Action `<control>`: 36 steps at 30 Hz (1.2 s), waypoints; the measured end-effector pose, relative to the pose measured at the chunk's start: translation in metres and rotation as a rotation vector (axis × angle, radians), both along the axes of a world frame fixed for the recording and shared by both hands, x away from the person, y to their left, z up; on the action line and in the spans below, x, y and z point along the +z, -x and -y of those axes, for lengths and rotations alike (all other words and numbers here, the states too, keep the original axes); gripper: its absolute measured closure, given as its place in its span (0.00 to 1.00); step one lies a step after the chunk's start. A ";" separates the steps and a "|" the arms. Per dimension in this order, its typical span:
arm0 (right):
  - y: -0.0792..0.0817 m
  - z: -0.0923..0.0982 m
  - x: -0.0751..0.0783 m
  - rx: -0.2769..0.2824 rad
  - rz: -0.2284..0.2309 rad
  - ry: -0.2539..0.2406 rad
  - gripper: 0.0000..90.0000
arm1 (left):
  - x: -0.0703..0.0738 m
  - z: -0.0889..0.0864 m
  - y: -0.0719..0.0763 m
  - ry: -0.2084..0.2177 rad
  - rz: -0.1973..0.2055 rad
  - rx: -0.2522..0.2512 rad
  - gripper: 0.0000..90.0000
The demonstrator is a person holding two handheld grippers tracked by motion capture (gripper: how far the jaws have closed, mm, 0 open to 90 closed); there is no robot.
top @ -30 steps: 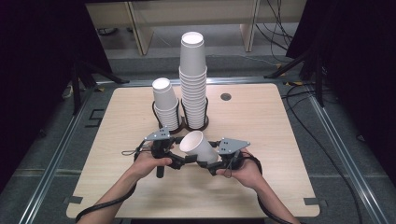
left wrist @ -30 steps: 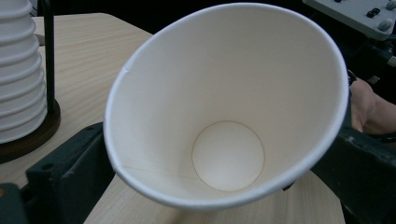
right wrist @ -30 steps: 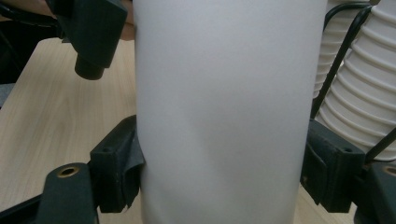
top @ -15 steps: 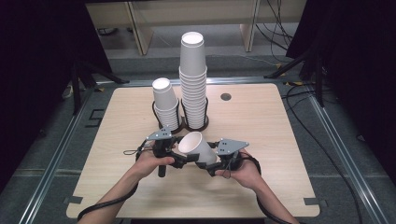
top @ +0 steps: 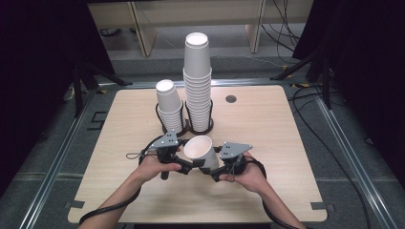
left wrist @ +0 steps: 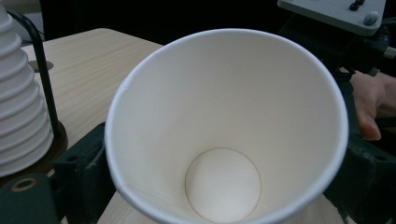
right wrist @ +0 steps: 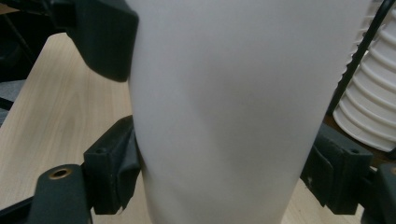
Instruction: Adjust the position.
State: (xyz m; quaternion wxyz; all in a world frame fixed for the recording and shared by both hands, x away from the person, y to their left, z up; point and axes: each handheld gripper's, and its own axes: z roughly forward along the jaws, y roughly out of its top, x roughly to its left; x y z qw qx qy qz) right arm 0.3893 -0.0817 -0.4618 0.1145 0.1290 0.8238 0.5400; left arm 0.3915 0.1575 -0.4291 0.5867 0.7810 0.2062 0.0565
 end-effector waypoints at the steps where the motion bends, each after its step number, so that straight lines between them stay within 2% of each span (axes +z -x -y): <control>1: 0.001 -0.001 0.000 0.001 -0.013 0.002 0.23 | 0.001 0.001 0.000 -0.014 0.020 -0.003 0.11; 3: 0.001 -0.001 0.000 -0.003 -0.017 0.008 0.21 | 0.004 0.003 0.002 -0.016 0.042 0.004 0.12; 4: 0.001 -0.001 0.000 -0.004 -0.022 0.010 0.20 | 0.005 0.003 0.002 -0.037 0.058 0.010 0.14; 7: 0.000 0.000 0.001 0.006 0.004 0.007 0.22 | 0.007 0.005 0.004 -0.028 0.055 0.004 0.14; 9: 0.002 -0.001 0.002 0.001 -0.028 0.009 0.21 | 0.007 0.005 0.004 -0.040 0.071 0.010 0.15; 11: 0.001 0.000 0.002 -0.009 -0.017 0.009 0.20 | 0.007 0.006 0.004 -0.038 0.071 0.010 0.15; 13: 0.000 0.002 0.002 -0.007 -0.023 -0.003 0.20 | 0.007 0.005 0.004 -0.060 0.084 0.010 0.15; 14: 0.000 0.003 0.002 -0.017 -0.010 0.002 0.19 | 0.008 0.006 0.004 -0.074 0.101 0.015 0.15; 17: 0.002 0.006 0.001 -0.033 -0.024 0.008 0.18 | 0.009 0.007 0.005 -0.128 0.139 0.014 0.15; 19: 0.002 0.007 0.002 -0.034 0.001 0.016 0.18 | 0.010 0.008 0.006 -0.142 0.150 0.012 0.15; 20: 0.004 0.008 0.002 -0.034 -0.011 0.024 0.18 | 0.011 0.009 0.006 -0.156 0.159 0.013 0.15; 24: 0.006 0.011 0.002 -0.038 0.012 0.019 0.18 | 0.012 0.010 0.006 -0.192 0.169 -0.014 0.16; 25: 0.007 0.012 0.003 -0.035 0.016 0.023 0.18 | 0.012 0.012 0.006 -0.180 0.169 -0.020 0.16; 27: 0.007 0.012 0.003 -0.034 0.033 0.016 0.18 | 0.013 0.013 0.007 -0.211 0.177 -0.038 0.16; 28: 0.007 0.012 0.002 -0.032 0.026 0.014 0.18 | 0.014 0.014 0.007 -0.219 0.178 -0.050 0.16; 34: 0.007 0.012 0.001 -0.008 0.062 0.011 0.18 | 0.018 0.017 0.007 -0.214 0.182 -0.085 0.16; 36: 0.008 0.012 0.001 0.000 0.046 0.003 0.21 | 0.018 0.018 0.007 -0.206 0.182 -0.093 0.16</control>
